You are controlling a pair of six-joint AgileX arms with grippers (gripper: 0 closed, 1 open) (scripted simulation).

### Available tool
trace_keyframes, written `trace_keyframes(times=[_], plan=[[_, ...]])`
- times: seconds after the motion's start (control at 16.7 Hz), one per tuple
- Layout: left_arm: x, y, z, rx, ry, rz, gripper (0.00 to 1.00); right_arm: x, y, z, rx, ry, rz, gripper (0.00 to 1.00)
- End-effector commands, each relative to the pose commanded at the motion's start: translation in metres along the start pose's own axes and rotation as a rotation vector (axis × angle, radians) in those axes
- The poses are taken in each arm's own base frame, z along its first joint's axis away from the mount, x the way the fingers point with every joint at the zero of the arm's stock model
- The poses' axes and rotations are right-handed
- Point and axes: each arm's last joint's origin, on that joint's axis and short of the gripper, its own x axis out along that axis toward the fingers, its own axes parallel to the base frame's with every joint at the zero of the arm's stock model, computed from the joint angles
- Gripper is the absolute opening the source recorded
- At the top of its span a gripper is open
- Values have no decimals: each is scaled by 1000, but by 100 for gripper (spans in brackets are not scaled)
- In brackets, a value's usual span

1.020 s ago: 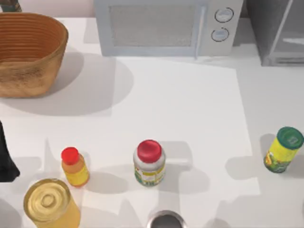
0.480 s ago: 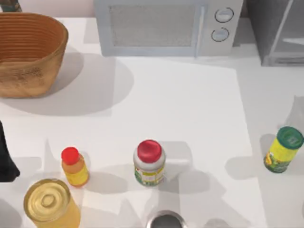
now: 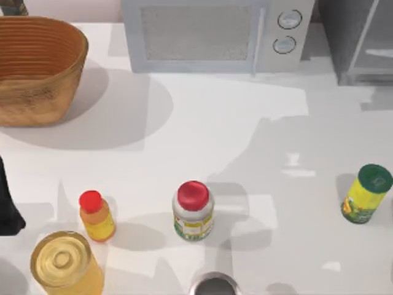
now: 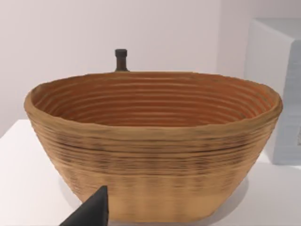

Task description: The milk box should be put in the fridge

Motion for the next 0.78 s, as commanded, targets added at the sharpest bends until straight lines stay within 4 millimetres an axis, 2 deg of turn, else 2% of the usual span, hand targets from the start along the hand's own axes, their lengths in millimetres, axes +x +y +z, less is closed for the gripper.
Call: trace_keyframes(times=[0.18,0.42,0.6,0.78], plan=[[0,0,0,0,0,0,100,43,-16,-51,13,41,12,0],[0,0,0,0,0,0,100,70,-33,-107,23,63,-3,0],[0,0,0,0,0,0,100,76,-41,-127,29,70,-22,0],[0,0,0,0,0,0,100,76,-42,-128,30,71,-24,0]])
